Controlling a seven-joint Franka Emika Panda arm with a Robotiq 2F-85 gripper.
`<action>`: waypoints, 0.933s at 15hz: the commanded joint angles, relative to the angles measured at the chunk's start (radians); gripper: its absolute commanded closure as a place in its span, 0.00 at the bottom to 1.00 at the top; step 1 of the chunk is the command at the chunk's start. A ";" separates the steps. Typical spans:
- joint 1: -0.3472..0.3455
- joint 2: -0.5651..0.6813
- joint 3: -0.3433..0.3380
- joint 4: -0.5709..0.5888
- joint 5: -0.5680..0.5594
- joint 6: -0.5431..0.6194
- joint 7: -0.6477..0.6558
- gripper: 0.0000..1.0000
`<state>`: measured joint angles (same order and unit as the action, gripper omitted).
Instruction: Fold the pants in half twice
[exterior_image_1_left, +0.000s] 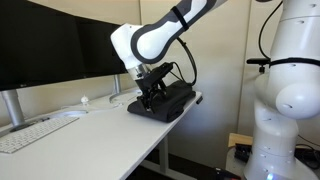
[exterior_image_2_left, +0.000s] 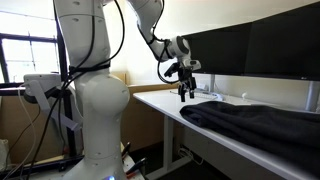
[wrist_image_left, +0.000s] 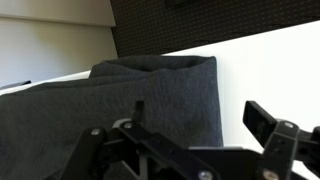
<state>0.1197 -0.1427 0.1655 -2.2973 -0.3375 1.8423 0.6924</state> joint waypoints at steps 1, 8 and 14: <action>-0.005 0.020 0.005 0.006 -0.019 0.030 -0.001 0.00; 0.000 0.064 0.012 0.064 -0.137 0.035 -0.008 0.00; 0.020 0.194 0.016 0.201 -0.136 0.019 0.001 0.00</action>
<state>0.1254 -0.0280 0.1802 -2.1774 -0.4530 1.8661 0.6917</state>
